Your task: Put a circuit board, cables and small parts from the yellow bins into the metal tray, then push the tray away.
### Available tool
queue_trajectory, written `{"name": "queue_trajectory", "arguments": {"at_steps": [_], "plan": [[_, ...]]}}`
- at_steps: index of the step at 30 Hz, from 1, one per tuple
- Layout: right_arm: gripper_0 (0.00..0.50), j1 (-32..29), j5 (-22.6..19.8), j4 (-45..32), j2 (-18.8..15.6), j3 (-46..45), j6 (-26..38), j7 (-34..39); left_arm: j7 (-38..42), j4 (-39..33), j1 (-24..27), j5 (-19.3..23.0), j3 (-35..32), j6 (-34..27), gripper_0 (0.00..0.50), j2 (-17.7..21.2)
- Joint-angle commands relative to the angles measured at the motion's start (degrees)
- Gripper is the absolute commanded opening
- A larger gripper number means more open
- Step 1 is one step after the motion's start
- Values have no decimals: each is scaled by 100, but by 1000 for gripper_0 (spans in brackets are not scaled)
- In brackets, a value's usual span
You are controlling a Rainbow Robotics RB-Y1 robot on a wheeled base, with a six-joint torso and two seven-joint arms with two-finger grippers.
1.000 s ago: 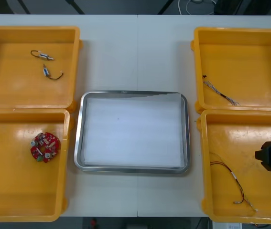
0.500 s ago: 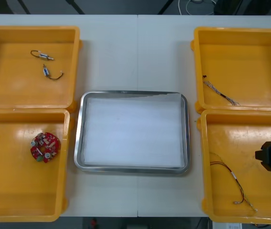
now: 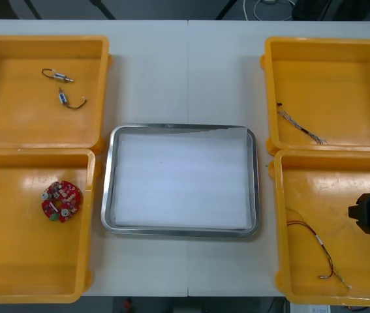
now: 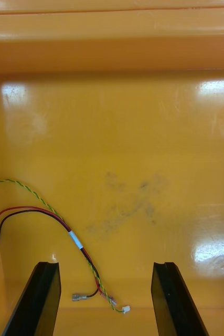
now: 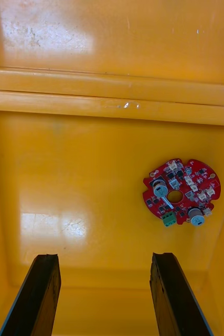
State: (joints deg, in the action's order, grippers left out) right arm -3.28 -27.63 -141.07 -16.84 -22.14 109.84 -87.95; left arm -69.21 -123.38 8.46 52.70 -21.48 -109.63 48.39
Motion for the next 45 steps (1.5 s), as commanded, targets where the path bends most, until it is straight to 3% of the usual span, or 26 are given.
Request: {"name": "queue_trajectory", "arguments": {"at_steps": [1, 6, 18, 28, 38, 45], "plan": [[500, 65, -40, -52, -56, 60, 16, 165, -620, -72, -169, -32, -58, -37, 500, 13], [500, 302, -40, -131, -91, 25, 16, 156, -602, -72, -82, 21, -58, -37, 500, -14], [500, -489, -111, -263, -171, 359, 16, 77, -593, -72, -275, 161, 65, -32, 500, -14], [500, -841, -84, -140, -188, 790, -376, -134, -532, -63, -416, 100, 451, 504, 500, -22], [500, -858, -137, 774, -294, 895, -1308, -1628, -523, -28, -758, 135, 653, 1190, 500, -84], [500, -885, -40, 1003, -355, 1159, -1431, -2006, -523, 183, -776, 12, 935, 1603, 500, -181]]}}
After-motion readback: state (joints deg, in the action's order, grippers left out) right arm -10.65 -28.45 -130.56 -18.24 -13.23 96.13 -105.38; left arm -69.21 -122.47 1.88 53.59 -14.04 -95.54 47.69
